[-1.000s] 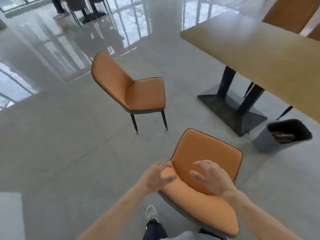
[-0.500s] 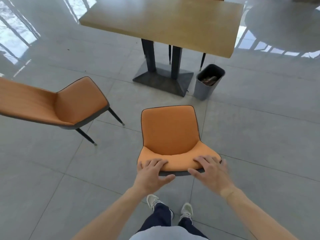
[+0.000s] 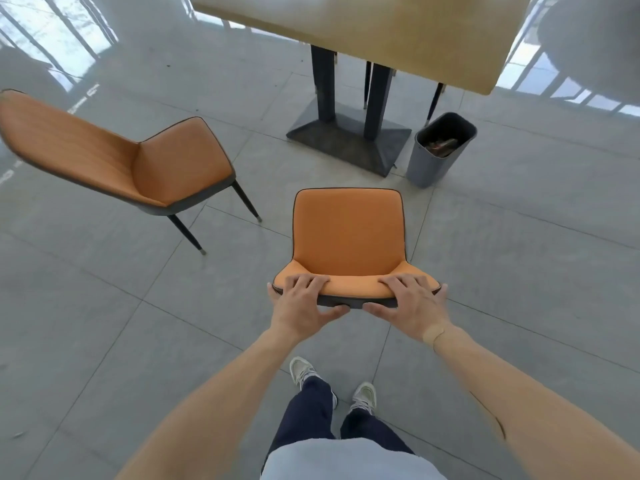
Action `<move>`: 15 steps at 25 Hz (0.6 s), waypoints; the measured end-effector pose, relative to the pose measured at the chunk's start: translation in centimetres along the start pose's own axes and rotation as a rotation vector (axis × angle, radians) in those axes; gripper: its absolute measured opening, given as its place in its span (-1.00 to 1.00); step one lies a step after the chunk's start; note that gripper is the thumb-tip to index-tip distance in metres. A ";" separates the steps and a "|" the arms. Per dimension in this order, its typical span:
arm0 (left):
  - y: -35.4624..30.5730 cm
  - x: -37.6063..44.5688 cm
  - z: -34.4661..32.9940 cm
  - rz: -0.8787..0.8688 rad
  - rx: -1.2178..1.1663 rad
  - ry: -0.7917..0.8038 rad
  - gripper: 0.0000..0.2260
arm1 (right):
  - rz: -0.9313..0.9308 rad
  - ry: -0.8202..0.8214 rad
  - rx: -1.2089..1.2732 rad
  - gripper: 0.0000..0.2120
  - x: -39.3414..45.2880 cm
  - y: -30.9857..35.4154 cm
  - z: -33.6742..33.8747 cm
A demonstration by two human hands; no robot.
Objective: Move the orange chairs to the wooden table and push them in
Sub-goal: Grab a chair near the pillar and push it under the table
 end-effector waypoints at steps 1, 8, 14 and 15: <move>0.0 0.2 -0.1 0.002 0.000 -0.010 -0.25 | 0.001 -0.003 0.011 -0.11 0.1 0.0 -0.1; 0.2 2.4 0.8 -0.001 -0.004 -0.022 -0.20 | -0.004 -0.055 0.005 -0.10 2.1 0.1 0.4; 1.9 6.9 3.3 -0.033 0.010 0.006 -0.26 | -0.023 -0.101 0.019 -0.14 5.9 1.6 1.9; 2.2 7.8 3.7 -0.043 0.010 0.005 -0.27 | -0.029 -0.110 0.020 -0.15 6.7 1.9 2.3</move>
Point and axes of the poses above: each hand's wrist, its own x-axis towards the middle knuckle, its own z-axis out of the back of the hand, y = z × x, the point moved 5 cm from there along x, towards the middle knuckle, and after that the axes turned 6 degrees about y, right-handed, at the moved point
